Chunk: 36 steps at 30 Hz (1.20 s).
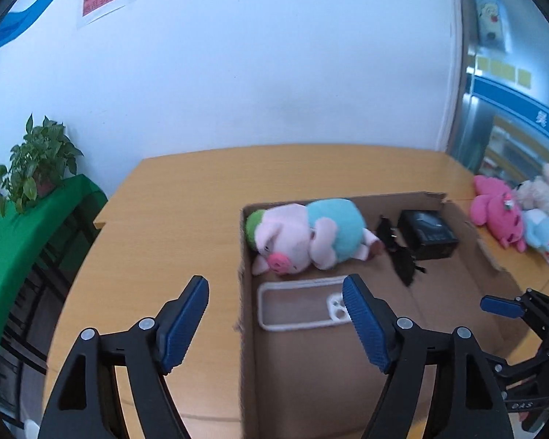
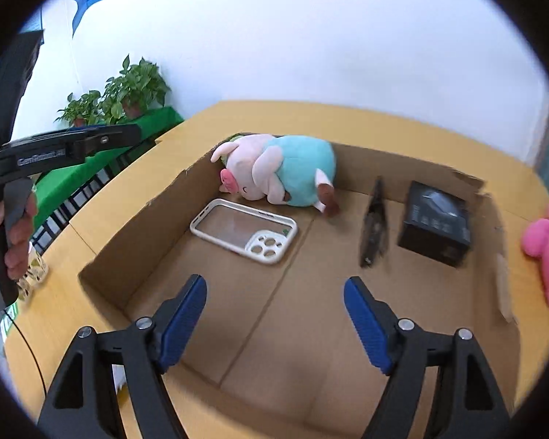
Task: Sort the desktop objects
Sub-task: 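Move both grippers to the white phone stand and close them on it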
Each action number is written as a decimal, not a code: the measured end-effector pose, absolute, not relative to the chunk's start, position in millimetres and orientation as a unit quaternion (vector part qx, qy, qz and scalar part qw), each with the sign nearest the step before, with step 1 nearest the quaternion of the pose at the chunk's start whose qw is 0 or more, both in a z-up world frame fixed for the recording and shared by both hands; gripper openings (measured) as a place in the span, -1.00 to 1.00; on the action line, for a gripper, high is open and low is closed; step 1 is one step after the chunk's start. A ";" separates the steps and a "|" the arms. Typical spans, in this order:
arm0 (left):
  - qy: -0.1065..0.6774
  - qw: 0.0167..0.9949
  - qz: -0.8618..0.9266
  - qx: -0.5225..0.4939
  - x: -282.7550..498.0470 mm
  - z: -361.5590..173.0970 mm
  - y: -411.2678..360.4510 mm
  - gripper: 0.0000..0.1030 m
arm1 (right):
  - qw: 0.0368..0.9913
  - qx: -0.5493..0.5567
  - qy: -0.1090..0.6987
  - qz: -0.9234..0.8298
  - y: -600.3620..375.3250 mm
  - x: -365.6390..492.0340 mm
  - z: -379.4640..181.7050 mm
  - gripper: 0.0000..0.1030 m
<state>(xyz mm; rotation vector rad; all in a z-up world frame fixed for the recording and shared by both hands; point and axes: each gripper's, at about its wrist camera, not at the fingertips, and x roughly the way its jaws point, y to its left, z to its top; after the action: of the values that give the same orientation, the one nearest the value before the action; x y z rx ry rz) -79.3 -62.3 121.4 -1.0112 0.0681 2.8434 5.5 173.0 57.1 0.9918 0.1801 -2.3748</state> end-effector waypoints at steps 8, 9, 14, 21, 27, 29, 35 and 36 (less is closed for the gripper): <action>-0.007 0.078 0.925 -0.371 2.0 65.9 -73.8 0.62 | 0.292 0.388 0.050 -0.873 179.2 75.4 27.1 0.51; -0.014 0.078 0.921 -0.381 11.0 56.9 -78.5 0.62 | 0.304 0.395 0.048 -0.866 176.7 83.6 20.8 0.51; -0.048 0.104 0.903 -0.413 38.2 18.4 -99.1 0.62 | 0.370 0.424 0.064 -0.824 145.3 128.2 -15.2 0.51; -0.099 0.121 0.871 -0.466 43.3 -21.6 -118.8 0.58 | 0.446 0.417 0.091 -0.787 93.3 165.5 -27.8 0.51; -0.137 0.140 0.842 -0.503 47.9 -49.8 -122.0 0.27 | 0.461 0.406 0.111 -0.781 61.5 173.9 -32.6 0.51; -0.127 0.144 0.847 -0.495 52.3 -49.1 -119.5 0.24 | 0.457 0.412 0.111 -0.780 56.1 171.3 -35.7 0.51; -0.170 0.164 0.838 -0.492 57.7 -51.7 -119.0 -0.16 | 0.440 0.422 0.135 -0.781 40.4 169.8 -46.8 0.51; -0.172 0.169 0.836 -0.493 59.2 -52.2 -116.9 -0.18 | 0.438 0.424 0.138 -0.781 39.0 170.2 -48.4 0.50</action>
<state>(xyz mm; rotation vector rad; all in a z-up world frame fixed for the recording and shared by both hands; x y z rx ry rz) 59.2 -116.9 -52.2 -1.4001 -0.4885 2.3765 170.2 39.0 -48.4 1.0545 0.3430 -1.9406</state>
